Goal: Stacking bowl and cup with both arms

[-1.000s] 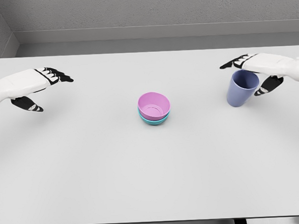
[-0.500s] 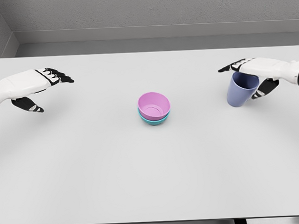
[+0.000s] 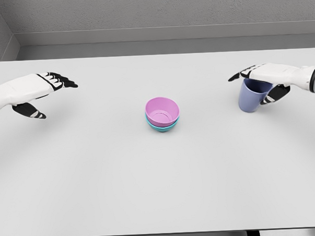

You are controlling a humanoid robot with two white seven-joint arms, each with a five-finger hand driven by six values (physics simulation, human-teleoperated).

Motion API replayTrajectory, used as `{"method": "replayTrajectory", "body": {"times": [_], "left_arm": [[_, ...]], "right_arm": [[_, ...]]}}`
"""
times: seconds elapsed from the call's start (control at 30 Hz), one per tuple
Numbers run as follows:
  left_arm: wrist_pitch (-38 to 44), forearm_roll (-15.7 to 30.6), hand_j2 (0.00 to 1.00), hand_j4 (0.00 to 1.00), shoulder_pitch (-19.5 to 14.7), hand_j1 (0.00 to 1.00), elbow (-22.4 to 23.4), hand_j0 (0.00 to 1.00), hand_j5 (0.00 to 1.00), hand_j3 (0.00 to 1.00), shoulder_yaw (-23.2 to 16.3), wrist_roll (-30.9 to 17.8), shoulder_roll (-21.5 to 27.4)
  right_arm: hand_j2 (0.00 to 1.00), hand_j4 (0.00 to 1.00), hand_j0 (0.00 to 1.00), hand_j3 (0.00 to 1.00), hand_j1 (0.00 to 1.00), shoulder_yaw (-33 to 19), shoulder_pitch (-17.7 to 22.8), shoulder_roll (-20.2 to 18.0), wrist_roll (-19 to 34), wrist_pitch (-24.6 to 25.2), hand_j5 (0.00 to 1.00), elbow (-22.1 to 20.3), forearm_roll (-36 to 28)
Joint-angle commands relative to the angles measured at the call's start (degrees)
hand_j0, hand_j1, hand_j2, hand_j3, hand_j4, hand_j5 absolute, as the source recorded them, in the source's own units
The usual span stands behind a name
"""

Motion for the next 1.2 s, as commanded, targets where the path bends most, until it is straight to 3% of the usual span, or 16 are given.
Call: {"method": "replayTrajectory", "body": {"times": [0.0, 0.03, 1.17], "left_arm": [[0.11, 0.27, 1.00, 1.00, 0.00, 1.00, 0.00, 1.00, 1.00, 1.00, 0.05, 0.03, 0.06], [0.11, 0.28, 1.00, 1.00, 0.00, 1.00, 0.00, 1.00, 1.00, 1.00, 0.05, 0.03, 0.06], [0.11, 0.19, 1.00, 1.00, 0.09, 1.00, -0.09, 1.00, 1.00, 1.00, 0.05, 0.03, -0.03]], "right_arm": [[0.64, 0.64, 0.64, 0.64, 0.64, -0.01, 0.00, -0.04, -0.02, 0.07, 0.64, -0.03, -0.30], [0.61, 0.61, 0.61, 0.61, 0.61, -0.01, 0.00, -0.04, -0.02, 0.07, 0.61, -0.03, -0.30], [0.61, 0.61, 0.61, 0.61, 0.61, -1.15, -2.90, -0.39, -0.02, -1.51, 0.61, -2.14, -0.92]]}}
